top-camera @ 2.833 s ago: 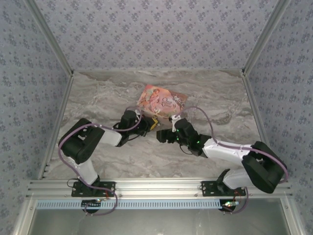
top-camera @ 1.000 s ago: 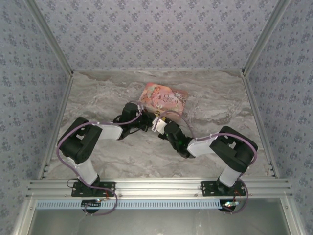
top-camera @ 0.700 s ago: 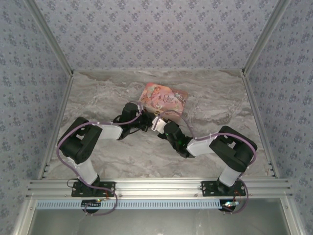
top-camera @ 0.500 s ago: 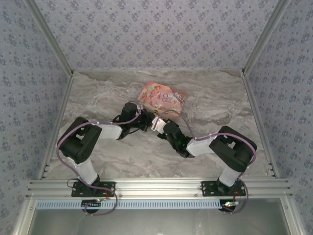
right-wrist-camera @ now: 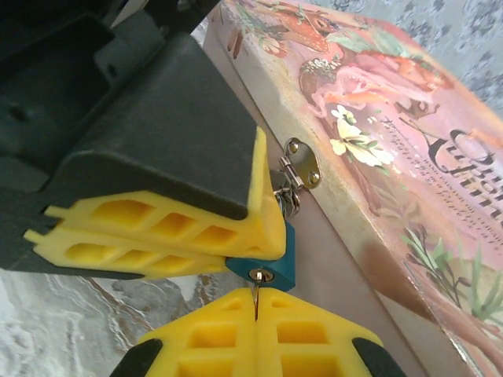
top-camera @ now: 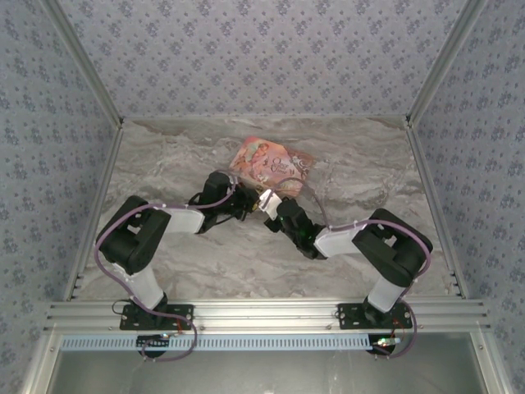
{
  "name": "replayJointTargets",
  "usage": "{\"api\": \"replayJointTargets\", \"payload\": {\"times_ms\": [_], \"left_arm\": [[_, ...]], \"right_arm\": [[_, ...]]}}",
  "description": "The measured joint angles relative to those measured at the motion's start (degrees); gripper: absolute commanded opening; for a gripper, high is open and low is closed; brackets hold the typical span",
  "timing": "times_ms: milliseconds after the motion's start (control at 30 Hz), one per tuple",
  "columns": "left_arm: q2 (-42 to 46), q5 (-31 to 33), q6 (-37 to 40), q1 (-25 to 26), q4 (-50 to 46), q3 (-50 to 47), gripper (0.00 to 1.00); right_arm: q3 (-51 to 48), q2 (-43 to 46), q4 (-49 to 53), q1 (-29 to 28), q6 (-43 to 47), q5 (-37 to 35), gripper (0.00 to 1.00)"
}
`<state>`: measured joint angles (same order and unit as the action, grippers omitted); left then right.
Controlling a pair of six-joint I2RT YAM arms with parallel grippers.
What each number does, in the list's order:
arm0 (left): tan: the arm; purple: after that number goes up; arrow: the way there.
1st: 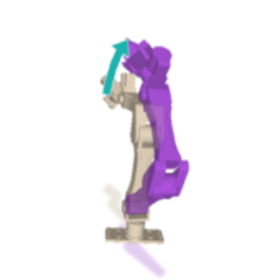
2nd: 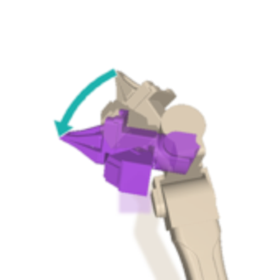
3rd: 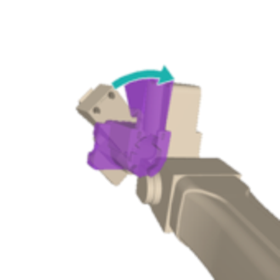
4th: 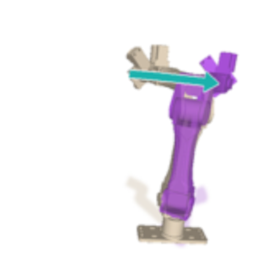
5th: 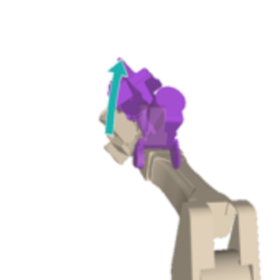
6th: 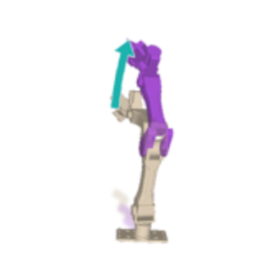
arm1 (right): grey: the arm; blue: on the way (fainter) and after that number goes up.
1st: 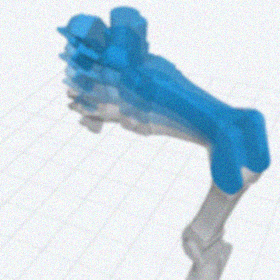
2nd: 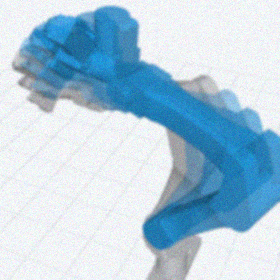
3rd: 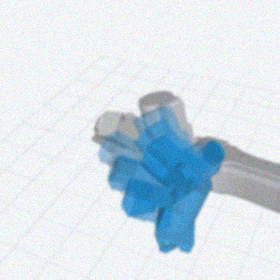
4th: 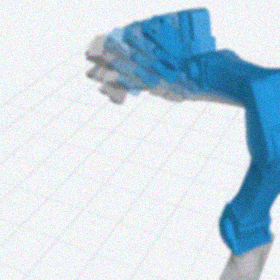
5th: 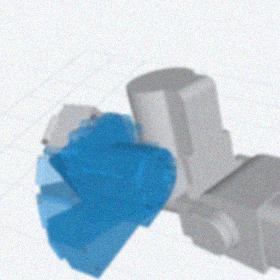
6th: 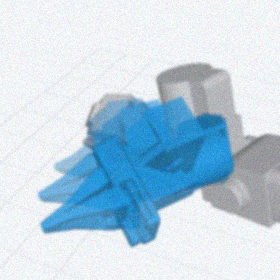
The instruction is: Unlock the padlock with the key
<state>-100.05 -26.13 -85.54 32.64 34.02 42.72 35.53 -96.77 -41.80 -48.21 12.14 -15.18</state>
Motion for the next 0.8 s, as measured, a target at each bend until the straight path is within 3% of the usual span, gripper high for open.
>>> {"api": "replayJointTargets", "payload": {"times_ms": [367, 600, 800], "left_arm": [[0.11, 0.98, 0.00, -0.04, -0.39, -0.04, 0.00], [0.66, 1.38, 0.04, -0.02, -0.46, -0.66, 0.00], [0.98, 1.40, 0.59, 0.07, -0.26, -0.87, 0.25]], "right_arm": [[-0.83, -0.04, -1.97, 7.21, -17.11, 16.98, 0.00], [-0.83, -0.35, -2.19, 7.93, -19.85, 19.98, 0.00], [-0.85, -0.57, -1.99, 7.96, -21.38, 20.33, 0.00]]}}
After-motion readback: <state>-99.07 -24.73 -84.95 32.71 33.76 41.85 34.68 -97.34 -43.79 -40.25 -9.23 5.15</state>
